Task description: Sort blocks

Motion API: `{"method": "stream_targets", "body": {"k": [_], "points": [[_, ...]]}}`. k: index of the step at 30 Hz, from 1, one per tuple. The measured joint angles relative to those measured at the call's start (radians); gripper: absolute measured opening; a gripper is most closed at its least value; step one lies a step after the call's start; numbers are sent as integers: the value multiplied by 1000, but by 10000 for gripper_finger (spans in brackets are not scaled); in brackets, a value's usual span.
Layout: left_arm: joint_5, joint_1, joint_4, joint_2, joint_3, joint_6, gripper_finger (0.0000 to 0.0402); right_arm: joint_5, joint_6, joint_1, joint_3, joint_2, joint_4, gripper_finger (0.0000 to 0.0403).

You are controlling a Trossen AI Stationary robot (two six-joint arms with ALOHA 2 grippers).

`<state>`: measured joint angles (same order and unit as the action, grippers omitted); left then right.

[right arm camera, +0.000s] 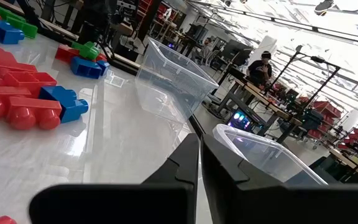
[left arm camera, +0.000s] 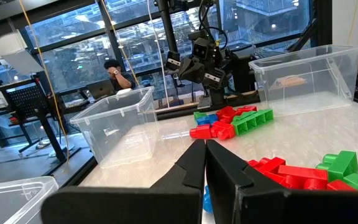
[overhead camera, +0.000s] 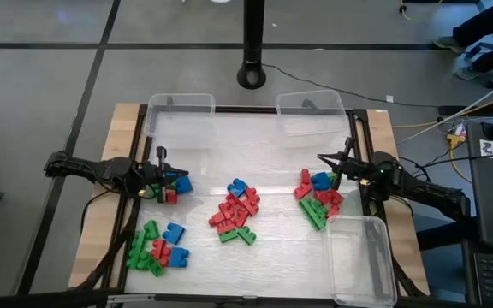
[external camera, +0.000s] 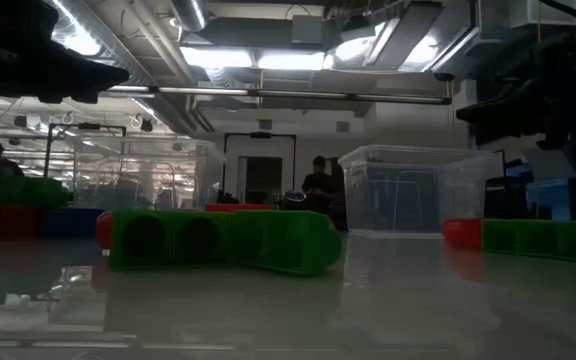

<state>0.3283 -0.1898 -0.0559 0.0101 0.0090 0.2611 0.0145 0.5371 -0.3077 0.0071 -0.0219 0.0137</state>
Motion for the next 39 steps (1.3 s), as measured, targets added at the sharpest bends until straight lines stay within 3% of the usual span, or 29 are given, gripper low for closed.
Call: {"method": "stream_targets", "body": {"k": [20, 31, 34, 39], "points": [[0, 0, 0, 0, 0, 0, 4, 0, 0, 0, 0, 0, 0, 21], [0, 1, -4, 0, 0, -24, 4, -31, 400, 0, 0, 0, 15, 21], [0, 1, -14, 0, 0, -63, 4, -25, 398, 0, 0, 0, 15, 21], [0, 1, -91, 0, 0, -139, 4, 34, 247, 0, 0, 0, 28, 21]]}}
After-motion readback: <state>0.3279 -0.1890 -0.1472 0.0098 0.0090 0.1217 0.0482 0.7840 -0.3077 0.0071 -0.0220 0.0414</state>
